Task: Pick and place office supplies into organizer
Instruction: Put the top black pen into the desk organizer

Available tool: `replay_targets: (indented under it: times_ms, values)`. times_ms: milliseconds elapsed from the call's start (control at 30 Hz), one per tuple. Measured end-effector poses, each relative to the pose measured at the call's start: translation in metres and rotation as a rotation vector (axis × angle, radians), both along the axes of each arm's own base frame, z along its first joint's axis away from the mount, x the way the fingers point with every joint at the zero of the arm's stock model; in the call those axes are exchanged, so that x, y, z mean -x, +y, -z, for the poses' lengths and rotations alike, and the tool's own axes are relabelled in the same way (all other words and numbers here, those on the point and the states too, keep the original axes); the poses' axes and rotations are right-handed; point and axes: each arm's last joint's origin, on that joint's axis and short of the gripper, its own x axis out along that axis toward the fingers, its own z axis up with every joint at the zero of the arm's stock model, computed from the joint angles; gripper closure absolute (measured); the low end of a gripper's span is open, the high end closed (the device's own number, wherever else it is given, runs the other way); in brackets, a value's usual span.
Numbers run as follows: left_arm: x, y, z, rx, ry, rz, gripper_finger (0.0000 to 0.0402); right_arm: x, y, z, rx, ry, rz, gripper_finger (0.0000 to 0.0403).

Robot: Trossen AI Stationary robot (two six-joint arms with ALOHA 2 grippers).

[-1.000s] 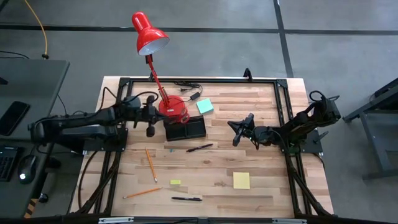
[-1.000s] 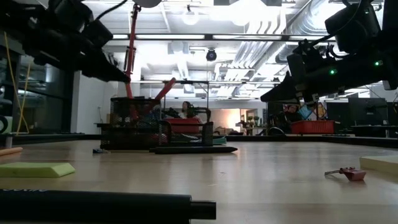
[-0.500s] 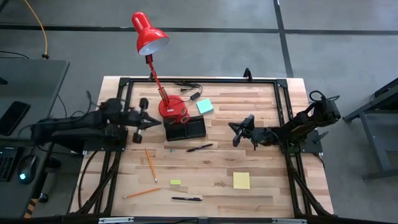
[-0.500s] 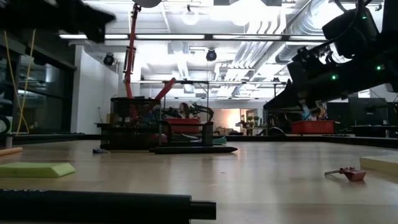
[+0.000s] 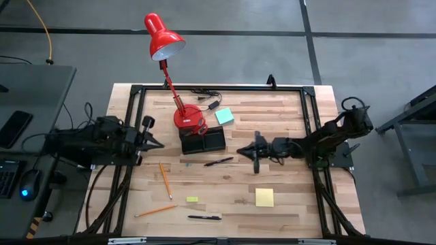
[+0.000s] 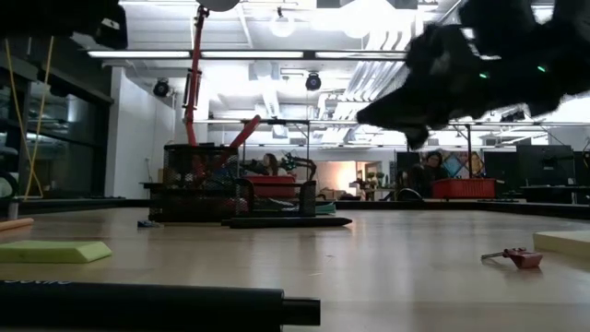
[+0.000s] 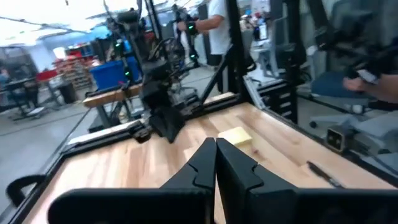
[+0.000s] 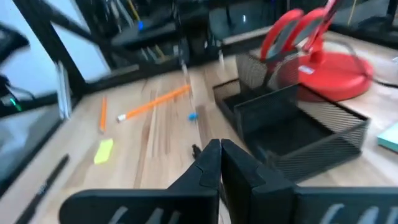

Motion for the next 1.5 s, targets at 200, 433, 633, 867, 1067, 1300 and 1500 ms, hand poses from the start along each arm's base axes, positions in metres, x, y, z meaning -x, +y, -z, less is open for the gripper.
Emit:
replay_targets:
  times_ms: [200, 433, 633, 867, 1067, 1300, 1500]
  values:
    - [-0.004, -0.005, 0.012, -0.025, 0.017, 0.017, 0.0372, -0.038, 0.009, -0.024, 0.064, 0.2, -0.033, 0.0382]
    - [-0.003, -0.015, 0.016, -0.04, 0.048, 0.148, 0.0279, -0.059, 0.023, -0.054, 0.098, 0.334, -0.121, 0.0353]
    - [-0.003, -0.018, 0.022, -0.037, 0.108, 0.096, 0.0247, -0.071, 0.035, -0.057, 0.173, 0.467, -0.167, 0.0349]
    - [-0.005, -0.018, 0.023, -0.022, 0.124, 0.02, 0.0245, -0.094, 0.04, -0.048, 0.234, 0.706, -0.178, 0.0352]
    - [-0.007, -0.018, 0.024, -0.052, 0.133, 0.015, 0.0245, -0.124, 0.036, -0.042, 0.209, 0.79, -0.237, 0.0356]
    - [-0.007, -0.018, 0.024, -0.041, 0.137, 0.024, 0.0245, -0.157, 0.025, -0.03, 0.268, 0.987, -0.264, 0.0359]
    - [-0.007, -0.019, 0.024, -0.04, 0.137, 0.03, 0.0245, -0.179, 0.021, -0.022, 0.3, 1.035, -0.302, 0.0357]
